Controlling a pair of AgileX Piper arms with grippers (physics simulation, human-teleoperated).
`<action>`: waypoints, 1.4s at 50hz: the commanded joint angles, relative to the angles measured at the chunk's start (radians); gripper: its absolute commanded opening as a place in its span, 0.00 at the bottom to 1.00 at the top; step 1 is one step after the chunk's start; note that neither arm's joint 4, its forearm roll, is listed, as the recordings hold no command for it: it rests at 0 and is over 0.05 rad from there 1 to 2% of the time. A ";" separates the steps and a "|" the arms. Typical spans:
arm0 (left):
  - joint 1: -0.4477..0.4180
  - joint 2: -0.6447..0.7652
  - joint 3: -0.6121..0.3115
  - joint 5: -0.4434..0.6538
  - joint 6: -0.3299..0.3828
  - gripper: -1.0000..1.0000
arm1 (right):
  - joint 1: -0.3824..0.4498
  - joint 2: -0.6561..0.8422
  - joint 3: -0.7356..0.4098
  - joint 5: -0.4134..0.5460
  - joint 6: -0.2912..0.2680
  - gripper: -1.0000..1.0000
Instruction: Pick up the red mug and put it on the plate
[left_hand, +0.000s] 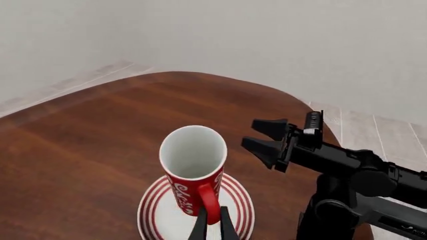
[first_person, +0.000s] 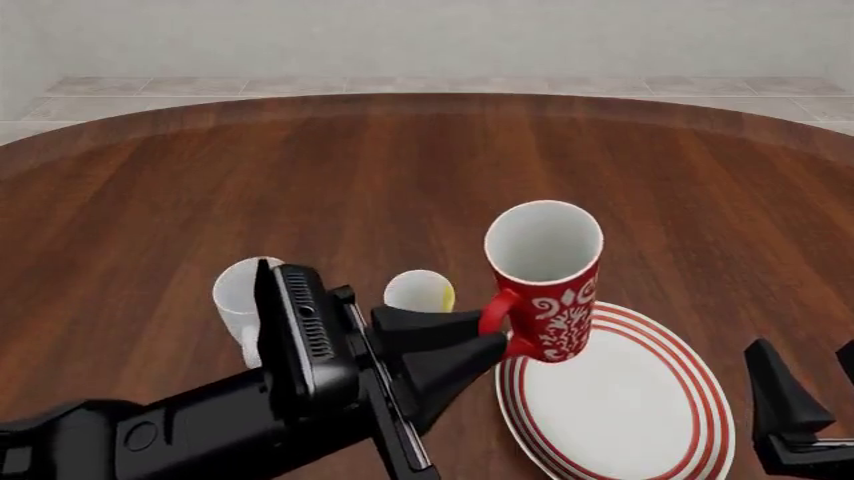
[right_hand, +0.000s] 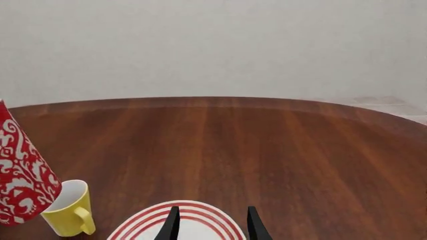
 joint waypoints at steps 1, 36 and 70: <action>-0.011 0.035 -0.005 -0.036 0.002 0.00 | 0.000 -0.014 -0.001 0.012 0.001 1.00; -0.062 0.283 -0.027 -0.204 -0.033 0.00 | -0.006 0.006 0.000 -0.007 0.019 1.00; -0.033 0.451 -0.054 -0.287 -0.046 0.00 | -0.010 0.024 0.001 -0.021 0.035 1.00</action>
